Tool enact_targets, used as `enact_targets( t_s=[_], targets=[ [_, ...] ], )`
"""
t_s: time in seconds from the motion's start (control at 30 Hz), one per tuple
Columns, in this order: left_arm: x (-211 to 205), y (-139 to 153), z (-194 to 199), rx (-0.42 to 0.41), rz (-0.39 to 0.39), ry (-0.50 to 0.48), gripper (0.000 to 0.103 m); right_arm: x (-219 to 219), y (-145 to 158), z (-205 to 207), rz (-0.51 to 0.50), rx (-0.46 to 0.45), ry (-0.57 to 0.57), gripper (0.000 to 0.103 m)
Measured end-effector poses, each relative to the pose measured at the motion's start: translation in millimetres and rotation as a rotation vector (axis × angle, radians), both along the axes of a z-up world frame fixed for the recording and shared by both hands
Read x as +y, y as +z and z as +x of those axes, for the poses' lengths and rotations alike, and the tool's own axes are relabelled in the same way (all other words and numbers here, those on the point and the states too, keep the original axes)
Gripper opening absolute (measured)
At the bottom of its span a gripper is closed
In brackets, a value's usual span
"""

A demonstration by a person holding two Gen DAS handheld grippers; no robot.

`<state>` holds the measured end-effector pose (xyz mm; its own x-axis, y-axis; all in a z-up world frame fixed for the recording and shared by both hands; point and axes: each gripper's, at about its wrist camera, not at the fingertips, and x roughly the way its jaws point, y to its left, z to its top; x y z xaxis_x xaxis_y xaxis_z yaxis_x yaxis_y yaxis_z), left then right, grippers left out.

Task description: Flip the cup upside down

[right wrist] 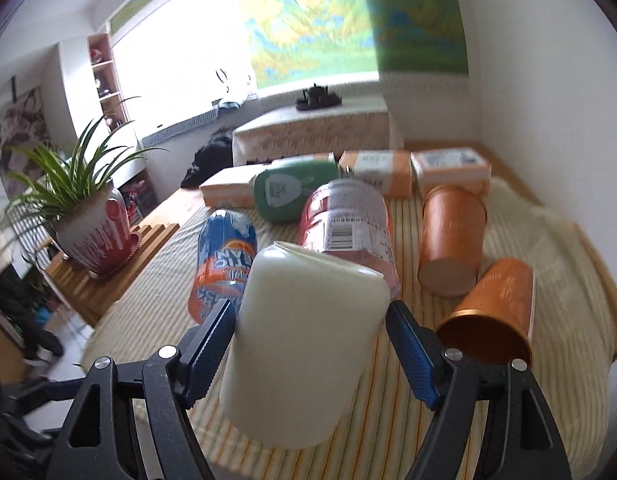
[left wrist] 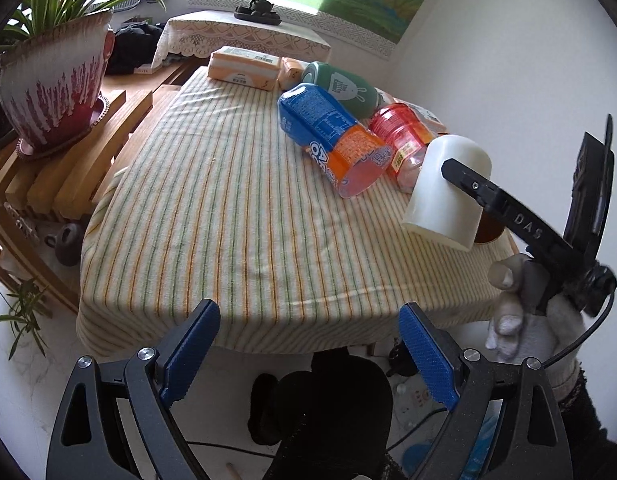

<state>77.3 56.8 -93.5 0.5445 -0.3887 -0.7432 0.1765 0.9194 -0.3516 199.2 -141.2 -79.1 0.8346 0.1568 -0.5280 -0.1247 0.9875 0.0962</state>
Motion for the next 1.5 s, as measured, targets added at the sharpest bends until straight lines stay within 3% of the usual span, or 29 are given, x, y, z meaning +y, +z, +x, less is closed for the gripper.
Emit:
enact_targets(
  t_s=[0.23, 0.5, 0.67, 0.83, 1.2, 1.5],
  targets=[
    [-2, 2, 5, -0.011, 0.018, 0.007, 0.093, 24, -2, -13, -0.109, -0.066, 0.061, 0.074],
    [-9, 4, -1, -0.029, 0.017, -0.002, 0.093, 18, -8, -21, -0.033, -0.023, 0.087, 0.074],
    [-16, 6, -8, -0.051, 0.049, 0.003, 0.093, 21, -9, -36, -0.074, -0.035, 0.102, 0.075],
    [-28, 14, -22, -0.119, 0.129, 0.014, 0.093, 19, -8, -45, -0.064, -0.039, 0.084, 0.077],
    [-35, 30, -45, -0.190, 0.179, 0.047, 0.093, 10, 5, -68, -0.041, -0.083, 0.046, 0.085],
    [-49, 54, -68, -0.317, 0.210, 0.076, 0.093, -8, 17, -109, -0.019, -0.104, -0.006, 0.089]
  ],
)
